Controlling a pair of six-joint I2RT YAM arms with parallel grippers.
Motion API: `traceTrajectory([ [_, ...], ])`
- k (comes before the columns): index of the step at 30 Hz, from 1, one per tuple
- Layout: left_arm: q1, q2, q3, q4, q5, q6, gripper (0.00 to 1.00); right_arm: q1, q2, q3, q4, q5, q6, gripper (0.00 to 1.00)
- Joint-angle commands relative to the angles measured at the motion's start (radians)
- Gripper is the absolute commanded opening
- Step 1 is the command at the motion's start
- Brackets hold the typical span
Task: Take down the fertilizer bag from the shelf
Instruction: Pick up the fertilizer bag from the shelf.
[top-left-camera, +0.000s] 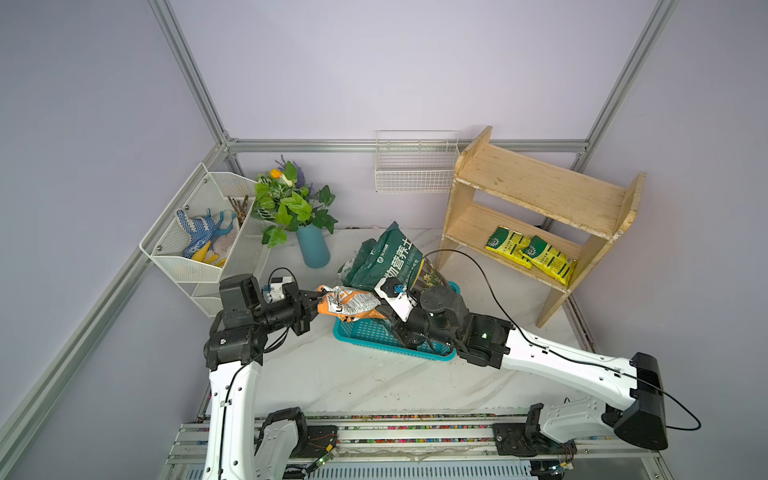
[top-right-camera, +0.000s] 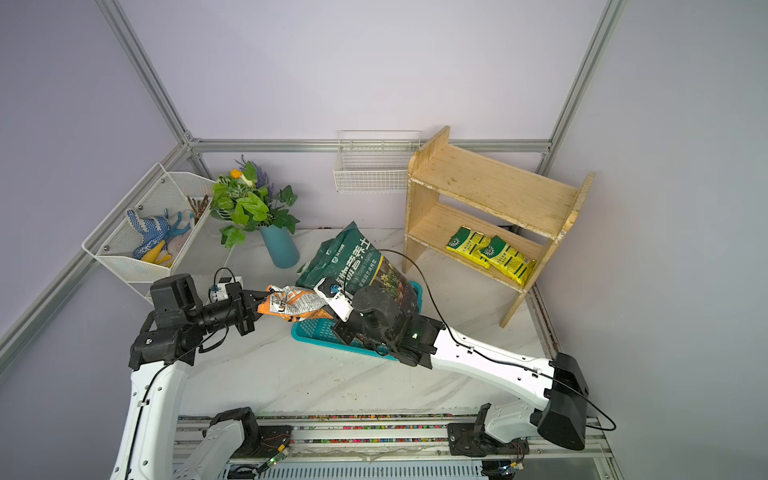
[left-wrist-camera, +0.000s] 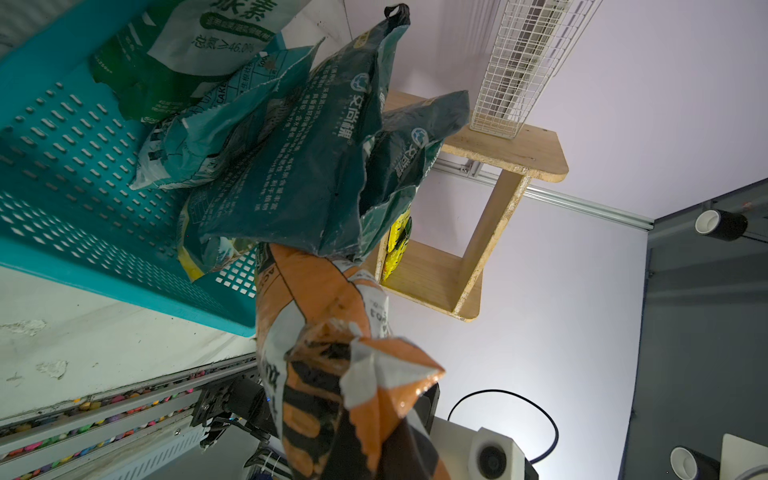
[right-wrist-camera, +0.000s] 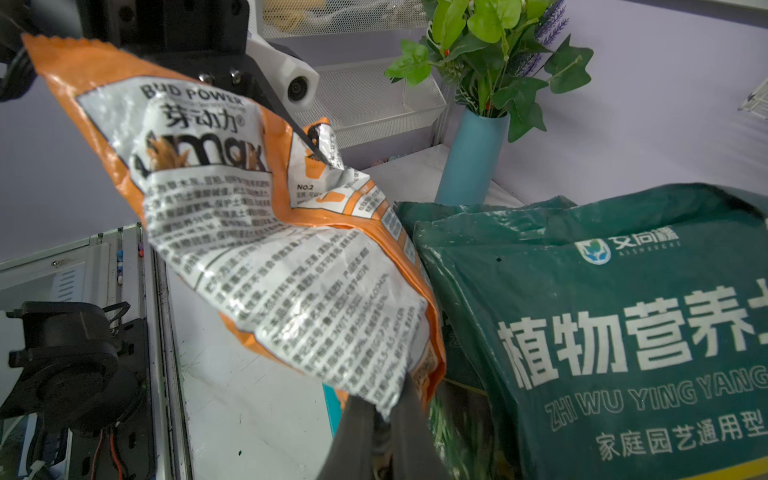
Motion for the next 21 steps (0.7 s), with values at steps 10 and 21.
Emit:
traceTrajectory([
  [10, -0.005, -0.059, 0.270, -0.338, -0.194, 0.262, 0.00, 0.008, -0.257, -0.146, 0.141, 0.108, 0.062, 0.64],
  [21, -0.006, -0.052, 0.233, -0.284, -0.207, 0.221, 0.00, 0.008, -0.454, -0.325, 0.148, 0.324, 0.092, 0.76],
])
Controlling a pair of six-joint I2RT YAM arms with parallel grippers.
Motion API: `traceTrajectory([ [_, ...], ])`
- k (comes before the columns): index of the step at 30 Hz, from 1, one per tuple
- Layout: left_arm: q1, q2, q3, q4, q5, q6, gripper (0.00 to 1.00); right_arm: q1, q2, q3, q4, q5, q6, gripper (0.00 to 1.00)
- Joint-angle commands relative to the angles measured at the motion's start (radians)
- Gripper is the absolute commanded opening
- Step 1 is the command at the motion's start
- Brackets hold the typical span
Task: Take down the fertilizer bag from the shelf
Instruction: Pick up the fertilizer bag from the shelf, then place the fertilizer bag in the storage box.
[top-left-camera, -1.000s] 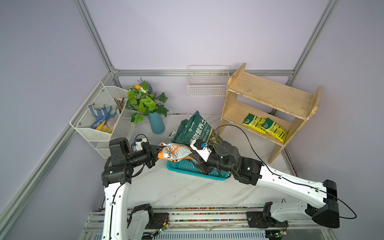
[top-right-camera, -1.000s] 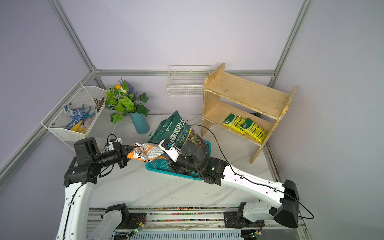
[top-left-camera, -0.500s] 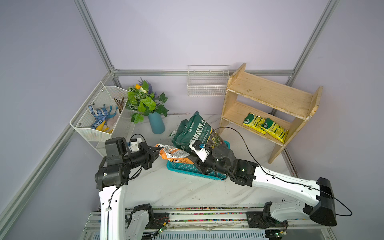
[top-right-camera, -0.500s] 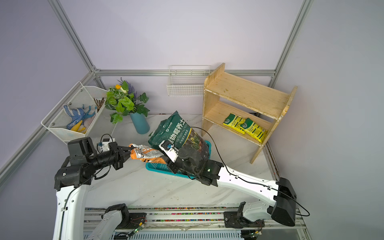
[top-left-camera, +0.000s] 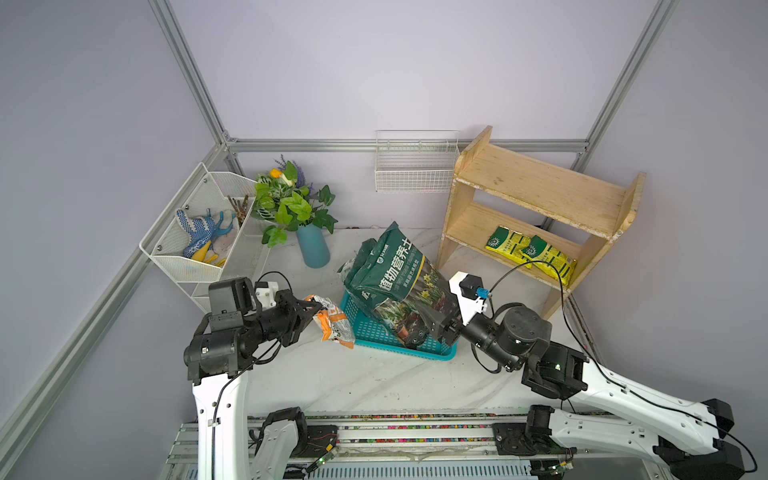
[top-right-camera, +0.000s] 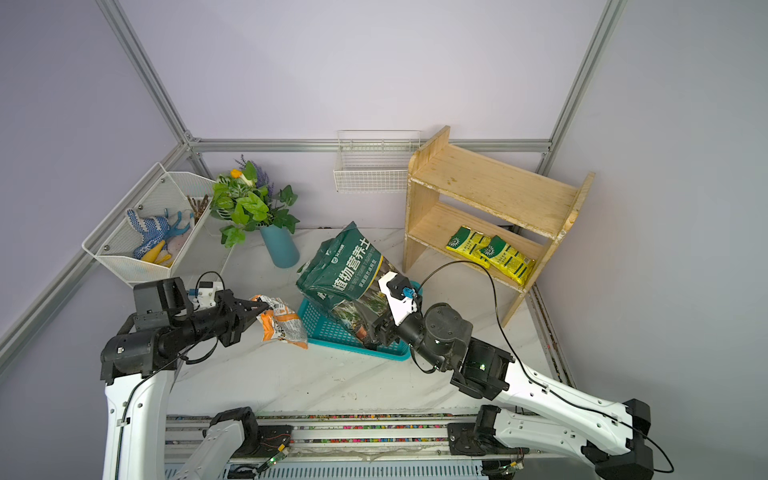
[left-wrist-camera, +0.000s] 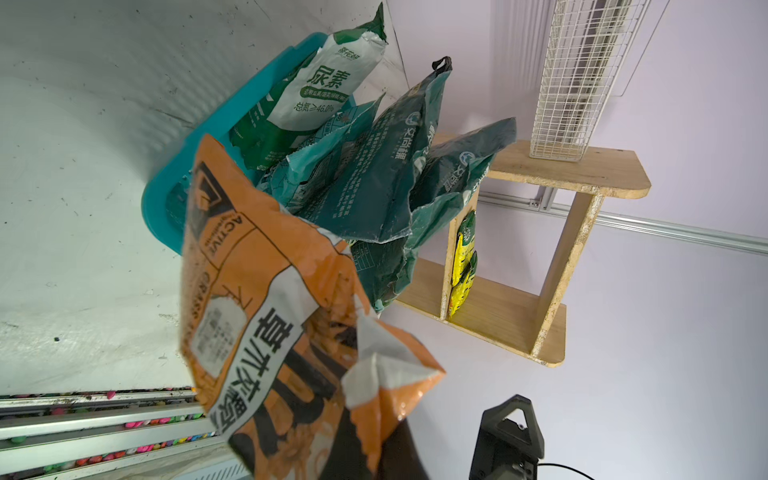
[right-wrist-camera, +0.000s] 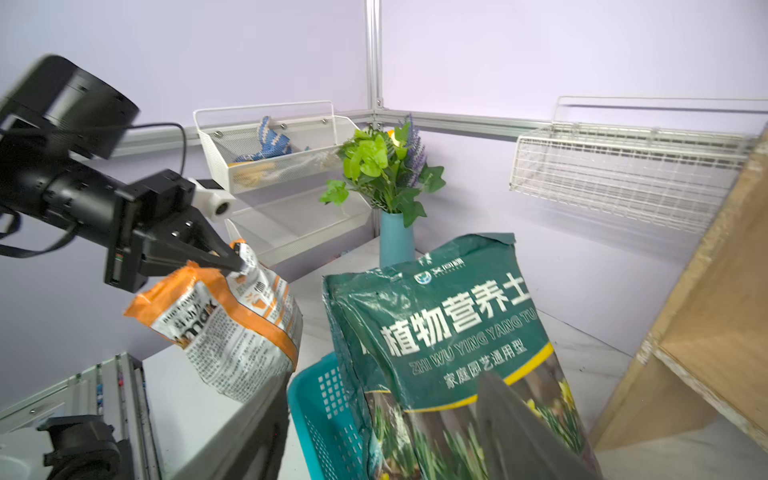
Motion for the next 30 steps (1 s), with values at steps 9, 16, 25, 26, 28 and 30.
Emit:
traceTrajectory([
  [9, -0.003, -0.095, -0.148, 0.211, -0.046, -0.204, 0.00, 0.001, -0.089, -0.112, 0.020, 0.236, 0.052, 0.83],
  [16, -0.062, -0.070, -0.137, 0.245, -0.102, -0.246, 0.00, -0.001, -0.112, -0.109, 0.000, 0.274, 0.083, 0.84],
  [25, -0.316, 0.053, -0.130, 0.369, -0.276, -0.348, 0.00, -0.010, -0.084, -0.088, -0.047, 0.304, 0.107, 0.85],
  [26, -0.327, 0.067, -0.132, 0.388, -0.284, -0.360, 0.00, -0.010, -0.083, -0.088, -0.048, 0.303, 0.107, 0.85],
  [28, -0.332, 0.086, -0.125, 0.409, -0.294, -0.373, 0.00, -0.011, -0.083, -0.088, -0.048, 0.300, 0.107, 0.85],
  [30, -0.333, 0.091, -0.109, 0.415, -0.320, -0.381, 0.00, -0.011, -0.083, -0.087, -0.049, 0.296, 0.108, 0.85],
])
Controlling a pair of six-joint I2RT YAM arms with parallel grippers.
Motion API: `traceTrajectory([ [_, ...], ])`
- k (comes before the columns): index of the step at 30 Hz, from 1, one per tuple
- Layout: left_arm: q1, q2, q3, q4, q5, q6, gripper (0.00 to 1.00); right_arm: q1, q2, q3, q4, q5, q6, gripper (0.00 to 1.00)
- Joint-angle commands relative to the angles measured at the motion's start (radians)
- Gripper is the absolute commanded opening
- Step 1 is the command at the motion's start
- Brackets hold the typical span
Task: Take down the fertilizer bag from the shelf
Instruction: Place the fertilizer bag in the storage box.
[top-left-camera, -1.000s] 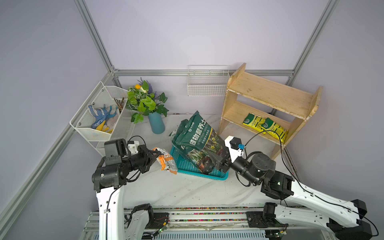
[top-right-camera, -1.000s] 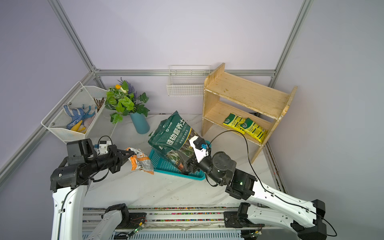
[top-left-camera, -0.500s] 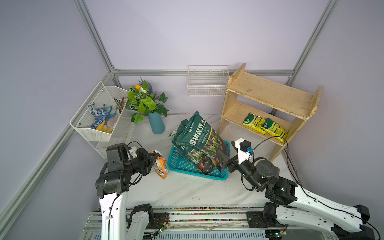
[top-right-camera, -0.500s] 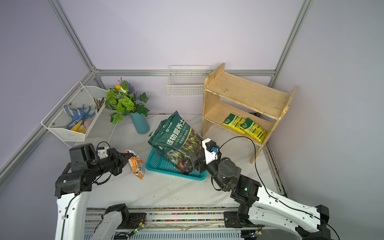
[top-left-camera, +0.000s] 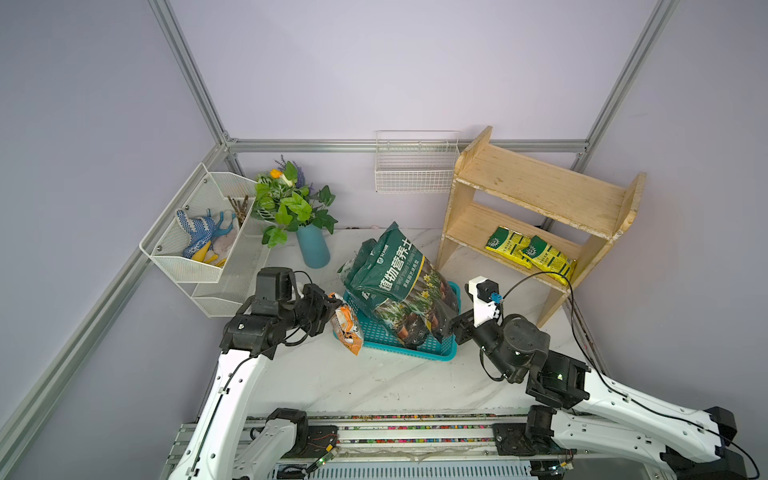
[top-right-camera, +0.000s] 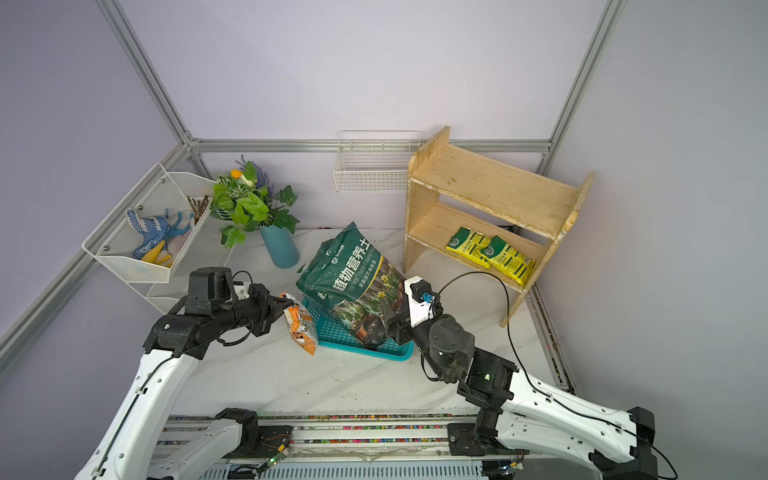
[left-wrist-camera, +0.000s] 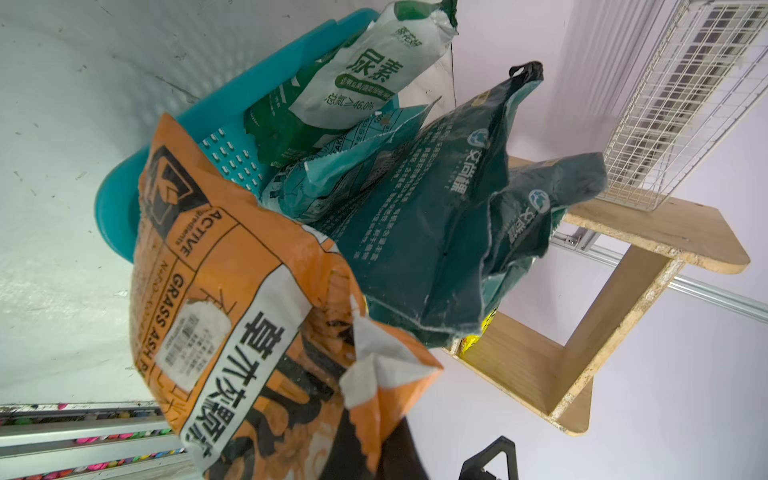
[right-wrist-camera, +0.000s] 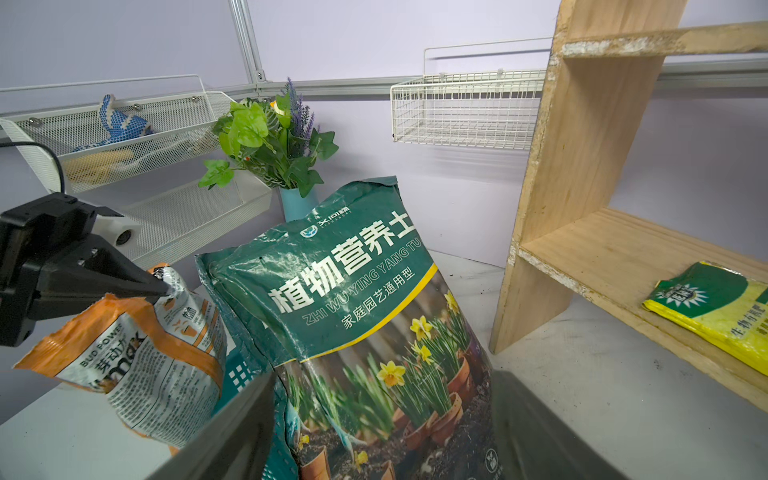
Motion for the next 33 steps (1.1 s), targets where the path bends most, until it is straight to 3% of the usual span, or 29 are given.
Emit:
traceTrajectory([
  [1, -0.004, -0.018, 0.019, 0.144, -0.046, -0.045, 0.00, -0.006, -0.004, 0.021, -0.012, 0.013, 0.014, 0.85],
  [13, -0.032, 0.092, -0.074, 0.319, -0.053, -0.183, 0.00, -0.006, 0.033, 0.032, -0.013, -0.076, 0.002, 0.84],
  [15, -0.040, 0.101, -0.072, 0.344, -0.062, -0.206, 0.00, -0.006, 0.050, 0.037, -0.013, -0.140, -0.012, 0.75],
  [18, -0.048, 0.103, -0.053, 0.353, -0.075, -0.230, 0.00, -0.006, 0.087, 0.049, -0.014, -0.291, -0.039, 0.49],
  [20, -0.057, 0.093, -0.040, 0.357, -0.089, -0.244, 0.00, -0.006, 0.114, 0.058, -0.012, -0.391, -0.058, 0.38],
  [26, -0.088, 0.060, -0.049, 0.365, -0.133, -0.298, 0.00, 0.001, 0.159, 0.051, 0.024, -0.527, -0.070, 0.23],
  [29, -0.109, 0.075, -0.075, 0.404, -0.113, -0.334, 0.00, 0.017, 0.155, 0.026, 0.062, -0.587, -0.082, 0.21],
  [33, -0.155, 0.087, -0.072, 0.431, -0.126, -0.356, 0.00, 0.099, 0.167, -0.044, 0.167, -0.558, -0.089, 0.15],
])
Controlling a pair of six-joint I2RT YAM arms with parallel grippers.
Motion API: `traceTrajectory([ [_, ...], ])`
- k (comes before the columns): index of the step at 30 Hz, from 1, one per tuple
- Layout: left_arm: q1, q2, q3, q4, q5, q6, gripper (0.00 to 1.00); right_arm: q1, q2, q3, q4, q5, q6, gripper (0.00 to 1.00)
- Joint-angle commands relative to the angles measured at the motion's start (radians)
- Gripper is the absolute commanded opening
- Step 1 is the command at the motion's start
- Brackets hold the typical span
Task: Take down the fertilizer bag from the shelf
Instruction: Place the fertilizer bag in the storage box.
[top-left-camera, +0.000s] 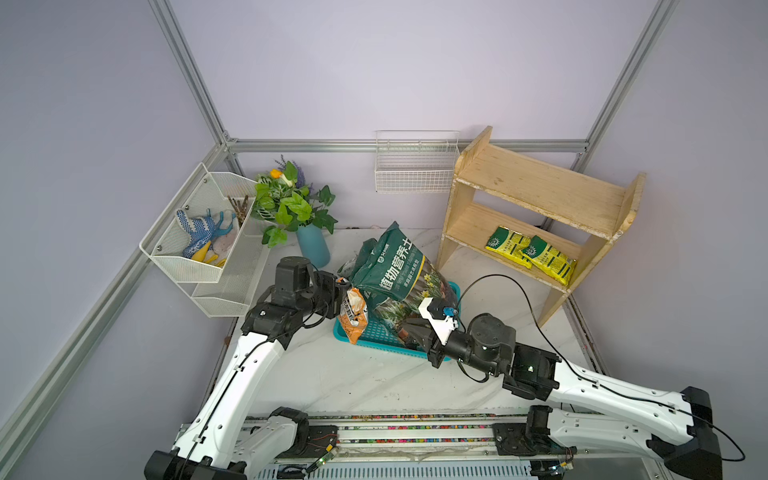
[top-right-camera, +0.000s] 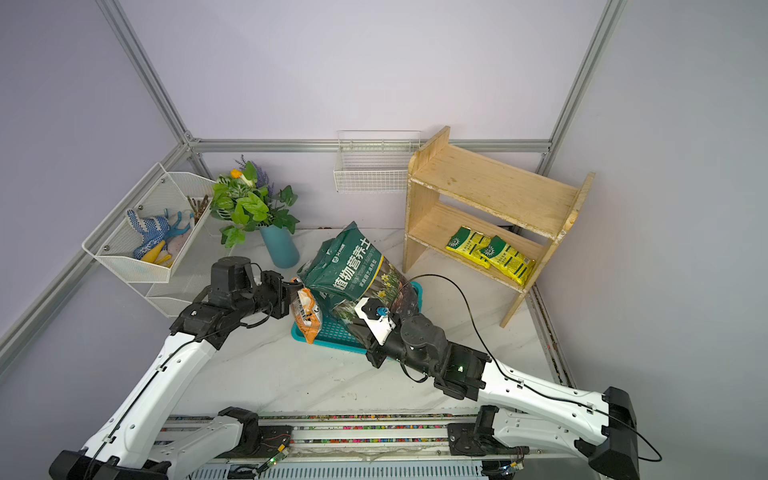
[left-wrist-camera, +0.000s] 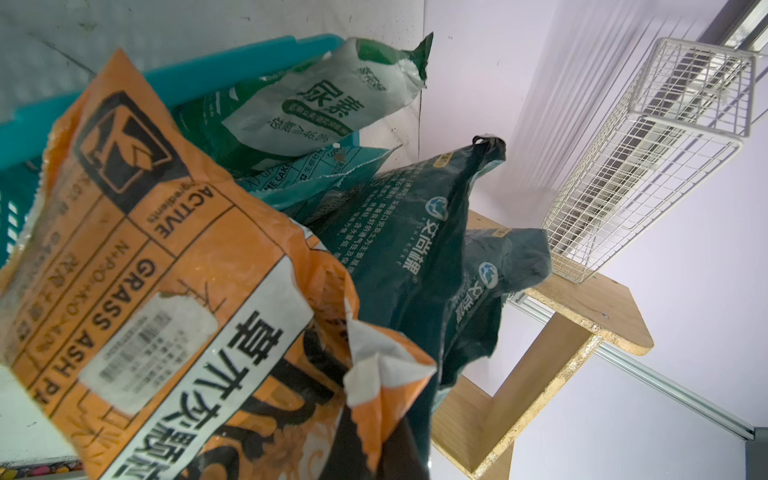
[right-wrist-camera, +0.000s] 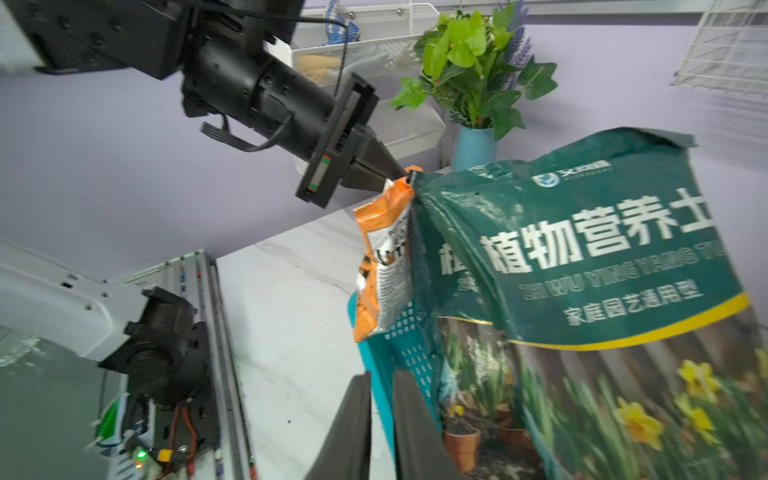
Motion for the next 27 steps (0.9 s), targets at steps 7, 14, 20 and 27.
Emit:
traceTrajectory([
  [7, -0.048, -0.070, -0.040, 0.124, -0.066, -0.052, 0.00, 0.220, 0.254, -0.025, 0.293, 0.189, 0.033, 0.00],
  [14, -0.049, -0.047, -0.025, 0.126, -0.025, -0.059, 0.00, 0.311, 0.523, 0.051, 0.494, 0.217, 0.043, 0.00],
  [20, -0.049, -0.054, -0.042, 0.126, -0.009, -0.069, 0.00, 0.308, 0.711, 0.131, 0.575, 0.423, 0.044, 0.00],
  [27, -0.048, -0.099, -0.067, 0.091, -0.037, -0.074, 0.00, 0.251, 0.752, 0.132, 0.599, 0.610, 0.070, 0.00],
])
